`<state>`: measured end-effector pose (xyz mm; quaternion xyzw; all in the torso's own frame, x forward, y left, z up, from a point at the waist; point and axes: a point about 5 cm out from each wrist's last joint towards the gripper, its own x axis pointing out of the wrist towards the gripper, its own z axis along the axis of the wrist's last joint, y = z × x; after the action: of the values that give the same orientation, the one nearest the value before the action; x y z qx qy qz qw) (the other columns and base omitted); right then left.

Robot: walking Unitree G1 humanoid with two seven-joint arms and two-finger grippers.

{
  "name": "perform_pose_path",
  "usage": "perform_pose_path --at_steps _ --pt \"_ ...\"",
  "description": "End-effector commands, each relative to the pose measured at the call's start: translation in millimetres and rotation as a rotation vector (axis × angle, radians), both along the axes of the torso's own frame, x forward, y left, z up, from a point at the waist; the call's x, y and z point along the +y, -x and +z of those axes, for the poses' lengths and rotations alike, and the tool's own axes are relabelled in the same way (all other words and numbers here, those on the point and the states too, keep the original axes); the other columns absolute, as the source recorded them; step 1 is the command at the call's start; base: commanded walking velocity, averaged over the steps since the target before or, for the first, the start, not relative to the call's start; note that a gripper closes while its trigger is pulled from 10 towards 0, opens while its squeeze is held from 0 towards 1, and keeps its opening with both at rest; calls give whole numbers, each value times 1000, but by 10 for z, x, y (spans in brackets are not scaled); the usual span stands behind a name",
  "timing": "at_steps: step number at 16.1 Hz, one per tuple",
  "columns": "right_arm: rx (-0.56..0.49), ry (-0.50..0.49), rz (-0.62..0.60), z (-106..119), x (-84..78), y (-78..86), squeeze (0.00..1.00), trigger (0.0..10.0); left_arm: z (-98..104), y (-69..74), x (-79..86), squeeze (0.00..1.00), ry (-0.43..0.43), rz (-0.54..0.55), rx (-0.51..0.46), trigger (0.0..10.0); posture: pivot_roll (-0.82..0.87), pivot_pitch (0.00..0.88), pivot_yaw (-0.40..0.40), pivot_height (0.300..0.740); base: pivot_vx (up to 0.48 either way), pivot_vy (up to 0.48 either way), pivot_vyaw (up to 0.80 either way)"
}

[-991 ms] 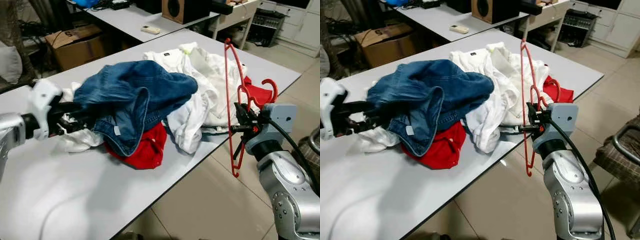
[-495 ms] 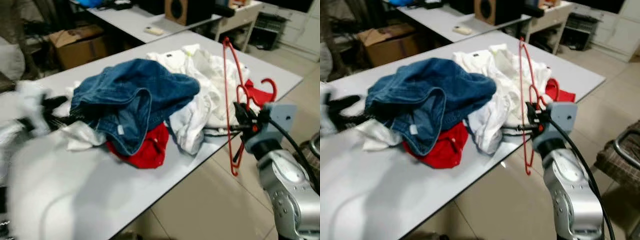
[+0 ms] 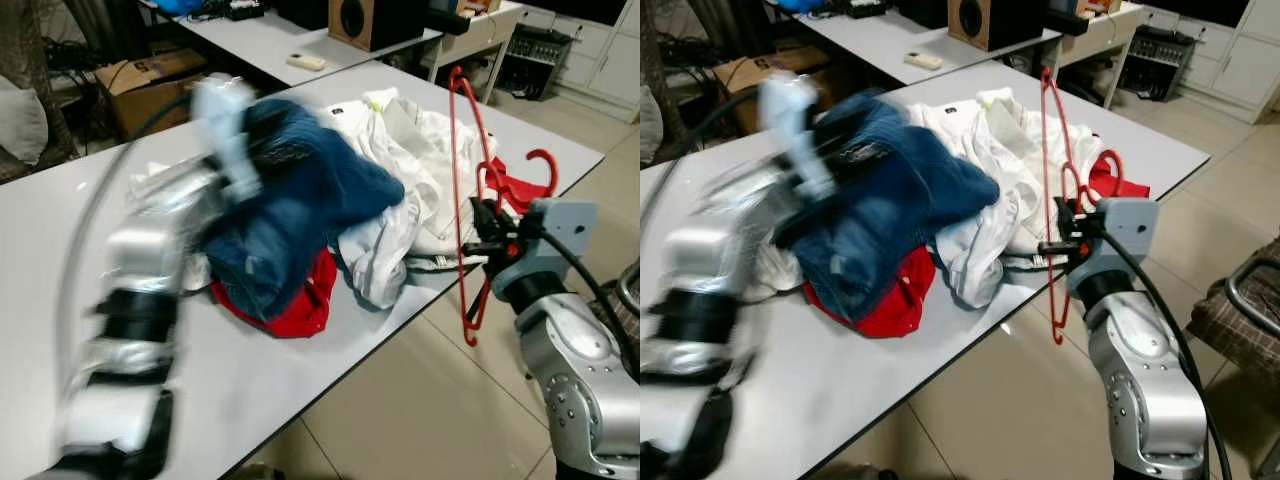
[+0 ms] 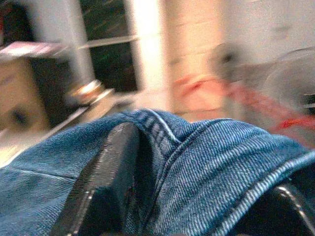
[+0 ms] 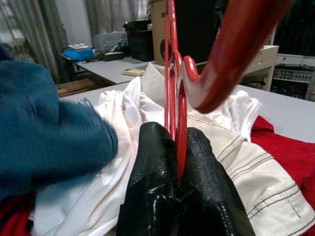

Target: Hang hanger

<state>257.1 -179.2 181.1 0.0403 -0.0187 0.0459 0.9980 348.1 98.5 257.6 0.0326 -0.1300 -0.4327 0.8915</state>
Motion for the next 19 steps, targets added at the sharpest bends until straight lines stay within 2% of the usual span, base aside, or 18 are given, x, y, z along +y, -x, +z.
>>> perform_pose_path --at_steps 1,2,3,5,6,7,9,13,16,18,19 --pt "-27 -7 9 52 37 -19 0 10000 43 66 -167 0 -71 -90 -55 0 -174 0 67 740 0 0 0" --pt "-32 -9 12 61 52 -24 0 10000 -157 121 -189 0 -283 -151 -60 2627 -175 0 68 740 0 0 0" --pt "-32 -10 9 59 48 -20 0 10000 -278 114 -54 0 -424 -105 -62 9922 -174 0 73 740 0 0 0" --pt "-27 -12 2 46 32 -9 0 10000 -379 191 172 0 -531 -136 -23 10000 -167 0 66 740 0 0 0" --pt "-26 -12 2 44 28 -7 0 10000 -393 212 314 902 -565 -110 -5 10000 -162 0 61 740 0 0 0" --pt "-24 -14 4 41 32 -9 0 10000 -400 253 463 1000 -580 -101 30 10000 -158 0 58 740 0 0 0" --pt "-21 -14 17 37 50 -27 0 10000 -404 334 761 1000 -578 -46 91 10000 -144 0 46 740 0 0 0" --pt "-18 -11 32 34 60 -44 0 10000 -466 685 1000 1000 -490 -90 241 10000 -136 0 32 740 0 0 0" --pt "-13 -7 46 32 65 -49 0 10000 -556 806 1315 1000 -530 25 300 10000 -130 0 23 740 0 0 0" --pt "-11 -6 50 31 67 -50 0 10000 -576 844 1411 1000 -550 73 306 10000 -130 0 23 740 0 0 0" --pt "-11 -5 52 31 71 -49 0 10000 -606 857 1542 1000 -574 176 318 10000 -127 0 19 740 0 0 0"
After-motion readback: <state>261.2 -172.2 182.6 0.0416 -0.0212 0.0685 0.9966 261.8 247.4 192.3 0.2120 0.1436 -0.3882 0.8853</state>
